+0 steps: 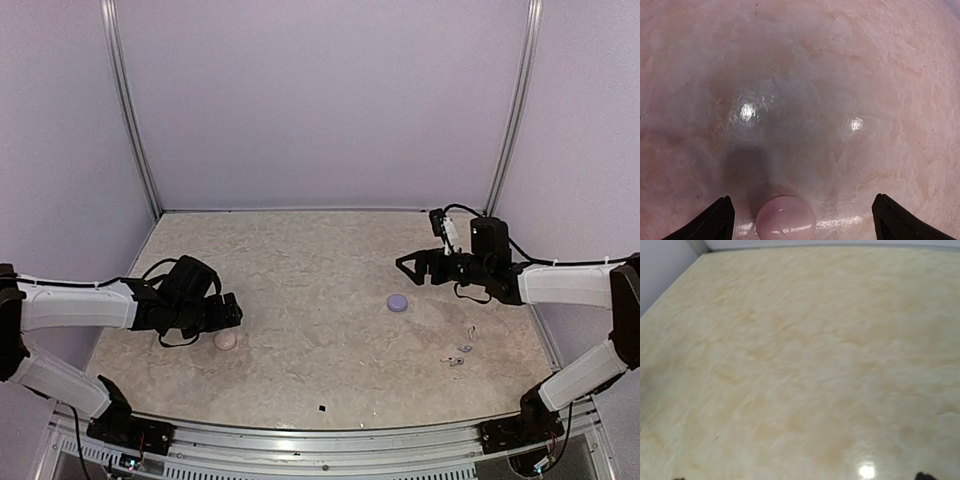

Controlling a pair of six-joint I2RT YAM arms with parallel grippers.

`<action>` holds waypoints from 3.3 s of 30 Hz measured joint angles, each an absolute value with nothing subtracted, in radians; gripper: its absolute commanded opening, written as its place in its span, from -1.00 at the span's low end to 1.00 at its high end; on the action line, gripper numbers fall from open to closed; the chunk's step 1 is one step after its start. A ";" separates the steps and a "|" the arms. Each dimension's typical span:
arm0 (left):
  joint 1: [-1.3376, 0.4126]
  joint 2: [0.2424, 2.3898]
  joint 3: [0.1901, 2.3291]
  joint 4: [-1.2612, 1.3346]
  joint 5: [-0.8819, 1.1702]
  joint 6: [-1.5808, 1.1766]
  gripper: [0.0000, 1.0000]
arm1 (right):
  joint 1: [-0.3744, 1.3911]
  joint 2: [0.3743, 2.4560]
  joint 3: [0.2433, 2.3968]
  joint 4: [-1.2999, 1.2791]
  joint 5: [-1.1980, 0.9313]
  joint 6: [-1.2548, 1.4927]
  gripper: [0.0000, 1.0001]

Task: Insert the wireless bluetooth earbuds into the charging case
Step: Pick up the charging case from the center of the board, then pass from the left arm to the right

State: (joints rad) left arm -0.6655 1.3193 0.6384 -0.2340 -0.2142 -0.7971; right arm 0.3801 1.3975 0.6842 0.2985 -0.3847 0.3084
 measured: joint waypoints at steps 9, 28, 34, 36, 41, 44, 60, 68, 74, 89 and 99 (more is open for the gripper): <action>-0.717 1.312 0.543 -0.290 -0.213 -0.913 0.68 | 0.413 1.436 0.702 0.299 -0.427 0.295 0.99; -0.756 1.449 0.600 -0.151 -0.164 -0.820 0.35 | 0.413 1.454 0.695 0.324 -0.474 0.293 0.99; -0.768 1.495 0.634 -0.144 -0.172 -0.764 0.29 | 0.414 1.454 0.693 0.331 -0.486 0.293 0.99; -0.772 1.504 0.643 -0.150 -0.176 -0.747 0.28 | 0.415 1.454 0.693 0.334 -0.493 0.293 0.99; -0.773 1.505 0.644 -0.159 -0.178 -0.711 0.22 | 0.415 1.454 0.693 0.335 -0.501 0.293 0.99; -0.774 1.499 0.636 -0.164 -0.184 -0.702 0.16 | 0.415 1.454 0.691 0.336 -0.507 0.294 0.99; -0.846 1.491 0.633 -0.171 -0.282 -0.584 -0.19 | 0.418 1.475 0.689 0.371 -0.571 0.338 0.98; -1.049 1.427 0.646 -0.053 -0.373 -0.369 -0.21 | 0.468 1.508 0.689 0.413 -0.645 0.422 0.85; -1.173 1.397 0.669 0.083 -0.442 -0.174 -0.23 | 0.576 1.542 0.710 0.413 -0.704 0.488 0.54; -1.346 1.443 0.730 0.235 -0.588 0.111 -0.28 | 0.800 1.591 0.828 0.384 -0.723 0.522 0.09; -1.366 1.471 0.743 0.257 -0.617 0.162 -0.29 | 0.873 1.629 0.893 0.317 -0.721 0.482 -0.11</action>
